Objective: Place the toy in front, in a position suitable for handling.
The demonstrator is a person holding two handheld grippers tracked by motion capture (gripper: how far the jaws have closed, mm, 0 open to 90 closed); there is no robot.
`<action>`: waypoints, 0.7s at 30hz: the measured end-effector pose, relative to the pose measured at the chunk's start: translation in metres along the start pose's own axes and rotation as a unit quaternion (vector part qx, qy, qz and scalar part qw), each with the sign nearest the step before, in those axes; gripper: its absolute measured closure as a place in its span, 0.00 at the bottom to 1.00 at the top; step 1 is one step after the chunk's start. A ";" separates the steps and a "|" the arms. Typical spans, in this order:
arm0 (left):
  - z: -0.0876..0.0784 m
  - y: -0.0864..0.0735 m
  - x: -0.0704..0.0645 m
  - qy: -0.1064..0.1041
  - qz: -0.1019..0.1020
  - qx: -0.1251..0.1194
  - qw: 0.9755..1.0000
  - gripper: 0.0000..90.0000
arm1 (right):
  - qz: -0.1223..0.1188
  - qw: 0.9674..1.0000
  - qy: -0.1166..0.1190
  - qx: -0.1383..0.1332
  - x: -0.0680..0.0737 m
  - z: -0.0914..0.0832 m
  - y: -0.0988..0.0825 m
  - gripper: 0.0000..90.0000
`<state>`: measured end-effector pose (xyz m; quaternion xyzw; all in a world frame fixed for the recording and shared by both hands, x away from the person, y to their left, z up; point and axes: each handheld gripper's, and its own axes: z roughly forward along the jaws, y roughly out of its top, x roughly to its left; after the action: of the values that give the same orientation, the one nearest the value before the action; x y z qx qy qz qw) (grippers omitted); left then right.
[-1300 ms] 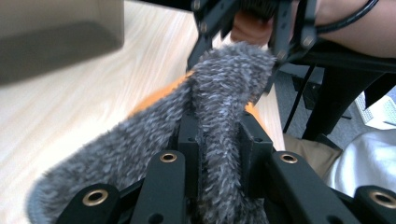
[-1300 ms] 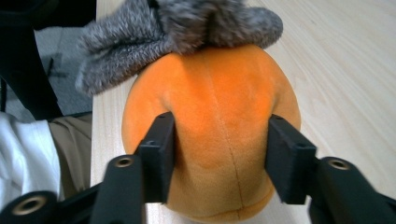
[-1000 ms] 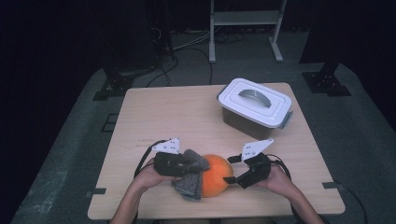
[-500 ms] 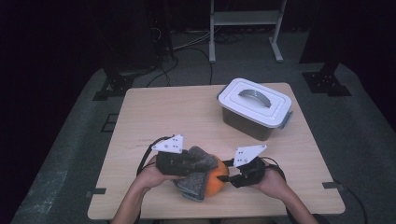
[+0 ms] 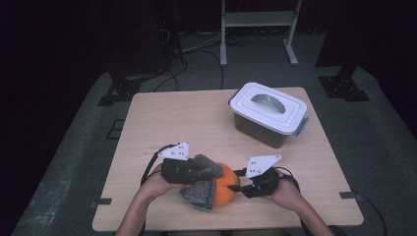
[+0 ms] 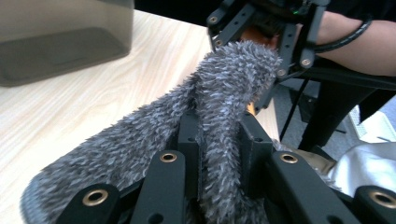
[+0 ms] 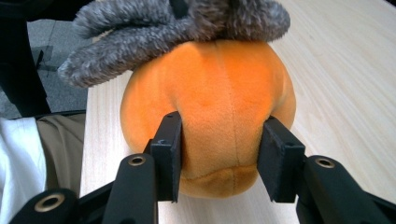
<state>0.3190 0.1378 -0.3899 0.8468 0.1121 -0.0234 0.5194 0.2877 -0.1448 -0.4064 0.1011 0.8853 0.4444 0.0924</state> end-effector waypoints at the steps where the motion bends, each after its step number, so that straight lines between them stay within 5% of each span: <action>1: -0.001 0.001 -0.001 0.002 0.002 0.000 1.000 0.82 | 0.001 1.000 0.000 -0.002 0.000 -0.002 0.001 0.60; 5: -0.003 0.004 -0.002 0.014 0.011 0.003 1.000 0.83 | 0.000 1.000 -0.010 -0.020 0.001 -0.011 0.006 0.61; 12: 0.005 0.003 -0.003 -0.002 0.004 0.002 1.000 0.83 | 0.006 1.000 -0.009 -0.021 0.001 -0.011 0.004 0.60; 21: 0.010 0.016 -0.015 -0.021 0.029 -0.005 0.999 0.83 | -0.007 1.000 -0.003 -0.019 0.009 -0.002 0.006 0.61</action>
<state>0.3085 0.1196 -0.3786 0.8462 0.0764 -0.0255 0.5268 0.2794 -0.1408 -0.4010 0.0942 0.8772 0.4600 0.1003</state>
